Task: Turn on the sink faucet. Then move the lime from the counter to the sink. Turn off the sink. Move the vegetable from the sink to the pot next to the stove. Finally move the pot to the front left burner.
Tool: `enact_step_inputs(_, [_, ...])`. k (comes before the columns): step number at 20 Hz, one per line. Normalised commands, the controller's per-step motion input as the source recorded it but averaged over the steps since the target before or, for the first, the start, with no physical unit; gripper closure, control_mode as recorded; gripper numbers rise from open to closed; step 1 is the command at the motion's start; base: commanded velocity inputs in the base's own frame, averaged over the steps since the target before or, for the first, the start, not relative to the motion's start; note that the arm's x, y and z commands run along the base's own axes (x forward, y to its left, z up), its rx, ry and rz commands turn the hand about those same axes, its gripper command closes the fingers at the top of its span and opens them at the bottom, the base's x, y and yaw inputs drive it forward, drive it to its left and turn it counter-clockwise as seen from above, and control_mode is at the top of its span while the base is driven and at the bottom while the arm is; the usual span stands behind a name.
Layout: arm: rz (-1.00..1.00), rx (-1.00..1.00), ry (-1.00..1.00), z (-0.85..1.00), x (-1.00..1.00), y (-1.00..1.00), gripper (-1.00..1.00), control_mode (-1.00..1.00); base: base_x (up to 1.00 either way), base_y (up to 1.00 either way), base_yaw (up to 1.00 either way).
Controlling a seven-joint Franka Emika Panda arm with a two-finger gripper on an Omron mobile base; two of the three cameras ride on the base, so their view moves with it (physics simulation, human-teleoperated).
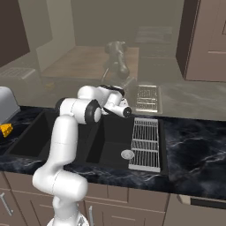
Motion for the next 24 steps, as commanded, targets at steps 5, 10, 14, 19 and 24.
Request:
enact_step_inputs(5, [0.0, 0.02, 0.0, -0.39, 0.27, -0.64, 1.0, -1.0, 0.0, 0.0, 0.0])
enact_step_inputs(10, [0.0, 0.02, 0.0, -0.45, 0.24, -0.69, 1.0, -1.0, 0.0, 0.0, 0.0])
enact_step_inputs(14, [0.0, 0.03, 0.02, -0.45, 0.27, -0.74, 1.0, -1.0, 0.0, 0.0, 0.0])
enact_step_inputs(19, [0.02, 0.05, 0.03, -0.45, 0.23, -0.8, 1.0, -1.0, 0.0, 0.0, 0.0])
enact_step_inputs(24, [0.04, 0.07, 0.03, -0.5, 0.14, -0.88, 1.0, -1.0, 0.0, 0.0, 0.0])
